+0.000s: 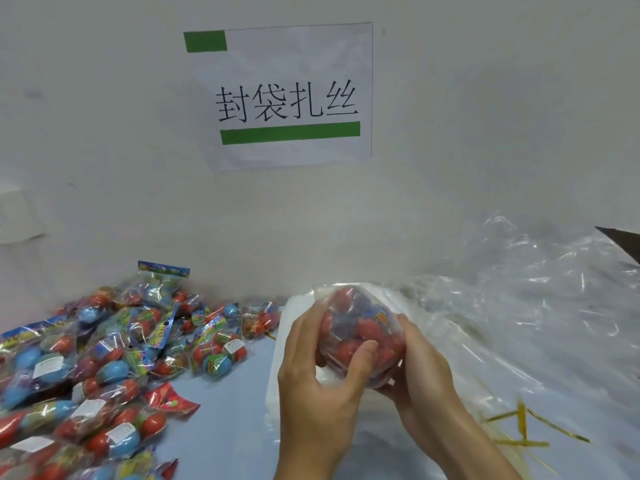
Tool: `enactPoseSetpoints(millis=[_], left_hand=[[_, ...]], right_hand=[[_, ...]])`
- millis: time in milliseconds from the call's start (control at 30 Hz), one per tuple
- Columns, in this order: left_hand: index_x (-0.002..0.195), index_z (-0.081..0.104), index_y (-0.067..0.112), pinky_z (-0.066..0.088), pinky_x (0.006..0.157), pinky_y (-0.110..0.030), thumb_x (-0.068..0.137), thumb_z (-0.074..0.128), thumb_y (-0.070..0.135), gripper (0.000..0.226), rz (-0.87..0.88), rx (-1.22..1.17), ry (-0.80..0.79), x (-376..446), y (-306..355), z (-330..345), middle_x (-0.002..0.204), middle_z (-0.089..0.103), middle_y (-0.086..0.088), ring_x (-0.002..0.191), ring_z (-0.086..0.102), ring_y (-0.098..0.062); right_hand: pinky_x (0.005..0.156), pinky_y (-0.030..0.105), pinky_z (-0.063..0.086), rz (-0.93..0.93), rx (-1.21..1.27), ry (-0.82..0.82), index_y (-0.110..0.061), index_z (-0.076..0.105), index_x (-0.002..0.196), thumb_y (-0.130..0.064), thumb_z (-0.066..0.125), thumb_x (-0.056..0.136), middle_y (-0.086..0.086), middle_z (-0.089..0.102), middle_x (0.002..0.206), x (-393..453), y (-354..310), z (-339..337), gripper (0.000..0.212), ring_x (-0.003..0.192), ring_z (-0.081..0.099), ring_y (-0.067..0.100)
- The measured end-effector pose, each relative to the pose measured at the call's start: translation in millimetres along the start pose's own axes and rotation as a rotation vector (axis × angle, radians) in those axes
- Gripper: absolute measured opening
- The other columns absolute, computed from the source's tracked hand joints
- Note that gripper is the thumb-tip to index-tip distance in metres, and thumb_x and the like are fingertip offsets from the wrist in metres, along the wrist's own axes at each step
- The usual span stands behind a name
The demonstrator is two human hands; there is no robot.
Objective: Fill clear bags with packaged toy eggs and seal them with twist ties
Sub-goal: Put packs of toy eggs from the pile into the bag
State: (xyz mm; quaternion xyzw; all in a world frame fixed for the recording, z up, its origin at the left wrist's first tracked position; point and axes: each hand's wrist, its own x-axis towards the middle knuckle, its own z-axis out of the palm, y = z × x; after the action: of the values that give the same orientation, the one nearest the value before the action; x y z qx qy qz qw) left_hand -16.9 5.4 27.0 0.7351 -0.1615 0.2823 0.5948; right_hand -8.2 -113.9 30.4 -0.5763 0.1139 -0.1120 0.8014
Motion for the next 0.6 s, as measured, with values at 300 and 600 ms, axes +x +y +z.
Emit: enactPoseSetpoints(millis=[300, 600], left_hand=[[0.100, 0.062, 0.040, 0.059, 0.066, -0.025, 0.072, 0.065, 0.066, 0.038, -0.369, -0.437, -0.087, 8.2, -17.9, -2.6, 0.097, 0.074, 0.004, 0.085, 0.074, -0.014], [0.113, 0.072, 0.016, 0.050, 0.098, -0.039, 0.095, 0.053, 0.048, 0.042, -0.775, -0.615, -0.088, 19.5, -39.3, 0.9, 0.119, 0.069, -0.020, 0.103, 0.071, -0.025]], right_hand=[[0.085, 0.028, 0.058, -0.172, -0.400, -0.199, -0.054, 0.062, 0.104, -0.053, 0.027, 0.104, -0.009, 0.079, 0.090, -16.7, 4.7, 1.9, 0.035, 0.087, 0.074, 0.006], [0.104, 0.011, 0.041, -0.272, -0.423, -0.302, -0.054, 0.066, 0.113, -0.067, 0.031, 0.080, -0.035, 0.065, 0.115, -23.1, 8.0, 5.0, 0.050, 0.114, 0.056, -0.015]])
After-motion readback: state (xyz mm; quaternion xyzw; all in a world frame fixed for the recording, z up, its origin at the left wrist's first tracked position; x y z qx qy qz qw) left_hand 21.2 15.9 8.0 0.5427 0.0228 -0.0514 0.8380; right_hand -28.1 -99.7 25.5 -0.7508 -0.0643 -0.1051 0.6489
